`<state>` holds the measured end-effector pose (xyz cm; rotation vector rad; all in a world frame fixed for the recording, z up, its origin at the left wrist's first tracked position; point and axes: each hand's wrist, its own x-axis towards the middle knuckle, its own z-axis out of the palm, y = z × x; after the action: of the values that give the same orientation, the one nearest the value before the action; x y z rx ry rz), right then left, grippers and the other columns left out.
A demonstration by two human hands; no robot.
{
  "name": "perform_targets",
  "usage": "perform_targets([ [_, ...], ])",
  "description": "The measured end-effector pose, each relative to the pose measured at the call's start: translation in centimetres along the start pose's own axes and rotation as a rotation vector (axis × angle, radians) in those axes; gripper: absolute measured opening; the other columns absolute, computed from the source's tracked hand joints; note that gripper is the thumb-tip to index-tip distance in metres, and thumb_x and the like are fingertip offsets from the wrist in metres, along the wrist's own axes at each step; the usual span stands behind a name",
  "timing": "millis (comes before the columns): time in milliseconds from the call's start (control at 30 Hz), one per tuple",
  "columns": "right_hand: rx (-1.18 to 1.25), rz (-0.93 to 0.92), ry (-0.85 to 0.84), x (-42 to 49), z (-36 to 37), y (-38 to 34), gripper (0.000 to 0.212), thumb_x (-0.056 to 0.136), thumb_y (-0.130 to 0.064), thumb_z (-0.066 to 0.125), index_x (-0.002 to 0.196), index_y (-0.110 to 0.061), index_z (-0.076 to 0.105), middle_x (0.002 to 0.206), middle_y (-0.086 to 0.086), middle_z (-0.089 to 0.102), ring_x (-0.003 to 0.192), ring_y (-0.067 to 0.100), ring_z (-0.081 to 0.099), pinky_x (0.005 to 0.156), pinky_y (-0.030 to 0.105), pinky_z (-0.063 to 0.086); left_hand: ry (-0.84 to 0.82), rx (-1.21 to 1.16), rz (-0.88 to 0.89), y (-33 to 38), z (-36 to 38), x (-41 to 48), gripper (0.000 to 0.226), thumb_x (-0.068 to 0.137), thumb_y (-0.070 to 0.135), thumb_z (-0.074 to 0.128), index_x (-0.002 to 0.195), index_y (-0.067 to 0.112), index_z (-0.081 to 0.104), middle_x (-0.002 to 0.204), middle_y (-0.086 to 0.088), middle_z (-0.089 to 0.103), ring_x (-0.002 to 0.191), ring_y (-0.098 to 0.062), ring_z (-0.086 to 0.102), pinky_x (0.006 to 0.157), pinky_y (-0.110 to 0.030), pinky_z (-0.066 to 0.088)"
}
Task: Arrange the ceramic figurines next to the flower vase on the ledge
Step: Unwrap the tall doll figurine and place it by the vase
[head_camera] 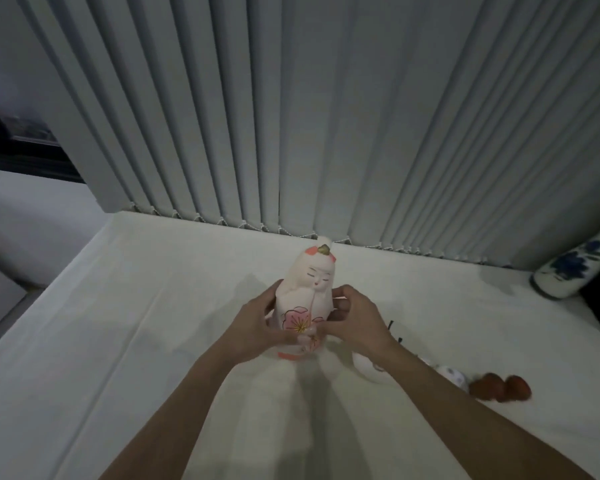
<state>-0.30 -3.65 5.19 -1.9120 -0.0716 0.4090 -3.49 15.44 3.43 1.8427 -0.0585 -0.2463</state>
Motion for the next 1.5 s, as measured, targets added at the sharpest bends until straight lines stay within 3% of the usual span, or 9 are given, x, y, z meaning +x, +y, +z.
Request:
perform_targets([
  [200,-0.041,-0.028,0.11,-1.7,-0.4,2.4,0.052,0.05,-0.007,0.086,0.084,-0.027,0.052,0.088,0.003,0.072,0.08,0.012,0.069,0.072,0.024,0.056,-0.007,-0.032,0.014,-1.2,2.8,0.1,0.081,0.043,0.028,0.086,0.105,0.066,0.049,0.104,0.036,0.065,0.095,0.016,0.06,0.081,-0.009,0.053],
  [600,-0.04,0.003,0.159,-2.0,-0.3,6.0,0.053,0.05,-0.007,0.084,0.085,-0.03,0.051,0.097,0.006,0.073,0.083,0.009,0.069,0.078,0.027,0.058,-0.029,-0.012,-0.003,-3.5,4.4,0.7,0.085,0.056,0.004,0.084,0.115,0.053,0.049,0.112,0.027,0.066,0.107,0.006,0.06,0.086,-0.017,0.054],
  [700,-0.032,0.009,0.128,-1.8,-0.4,6.3,0.054,0.05,-0.01,0.085,0.09,-0.027,0.052,0.099,0.003,0.07,0.09,0.014,0.068,0.085,0.036,0.057,-0.03,-0.006,-0.015,-3.5,4.4,0.7,0.087,0.054,0.009,0.087,0.117,0.053,0.047,0.114,0.028,0.065,0.107,0.007,0.06,0.084,-0.012,0.054],
  [867,-0.041,0.004,0.055,-1.7,-1.0,6.1,0.059,0.052,-0.017,0.086,0.099,-0.026,0.05,0.101,-0.005,0.065,0.097,0.015,0.066,0.087,0.032,0.056,0.003,0.088,-0.031,-3.5,4.8,0.0,0.08,0.055,0.01,0.089,0.106,0.055,0.049,0.103,0.035,0.066,0.097,0.018,0.059,0.071,0.004,0.046],
  [1000,0.008,-0.008,0.065,-1.6,-0.9,6.3,0.058,0.054,-0.012,0.084,0.101,-0.023,0.053,0.104,-0.001,0.068,0.096,0.014,0.067,0.088,0.035,0.056,0.088,0.145,-0.046,-4.0,5.7,-0.6,0.071,0.052,0.019,0.092,0.103,0.047,0.051,0.098,0.02,0.07,0.094,0.012,0.062,0.073,-0.004,0.052],
  [1133,0.052,-0.008,0.075,-0.6,-0.5,5.8,0.056,0.052,-0.011,0.083,0.102,-0.014,0.057,0.107,0.007,0.071,0.094,0.018,0.067,0.087,0.038,0.057,0.124,0.185,-0.051,-3.6,5.1,0.0,0.066,0.05,0.017,0.093,0.098,0.038,0.054,0.09,0.028,0.072,0.084,0.013,0.065,0.066,0.001,0.049],
  [1233,0.099,-0.041,0.084,0.7,-1.0,4.9,0.056,0.052,-0.014,0.083,0.103,-0.012,0.058,0.106,0.008,0.071,0.093,0.017,0.068,0.087,0.038,0.057,0.118,0.233,-0.046,-2.2,3.9,1.4,0.068,0.05,0.015,0.093,0.101,0.037,0.053,0.094,0.037,0.068,0.083,0.015,0.065,0.066,0.002,0.049],
  [1333,0.19,-0.08,0.103,2.3,-3.1,3.6,0.056,0.049,-0.01,0.086,0.098,-0.017,0.059,0.104,0.006,0.072,0.091,0.013,0.068,0.085,0.031,0.057,0.134,0.281,-0.026,0.3,3.6,4.2,0.075,0.049,0.009,0.093,0.107,0.034,0.052,0.088,0.023,0.072,0.081,0.016,0.065,0.07,0.0,0.051],
  [1500,0.311,-0.133,0.204,4.8,-11.7,3.1,0.061,0.048,-0.005,0.087,0.098,-0.026,0.058,0.1,-0.003,0.07,0.093,0.006,0.067,0.084,0.021,0.054,0.066,0.365,0.092,6.2,7.6,11.7,0.08,0.053,0.012,0.092,0.109,0.044,0.044,0.1,0.026,0.064,0.088,0.021,0.061,0.072,0.003,0.048],
])
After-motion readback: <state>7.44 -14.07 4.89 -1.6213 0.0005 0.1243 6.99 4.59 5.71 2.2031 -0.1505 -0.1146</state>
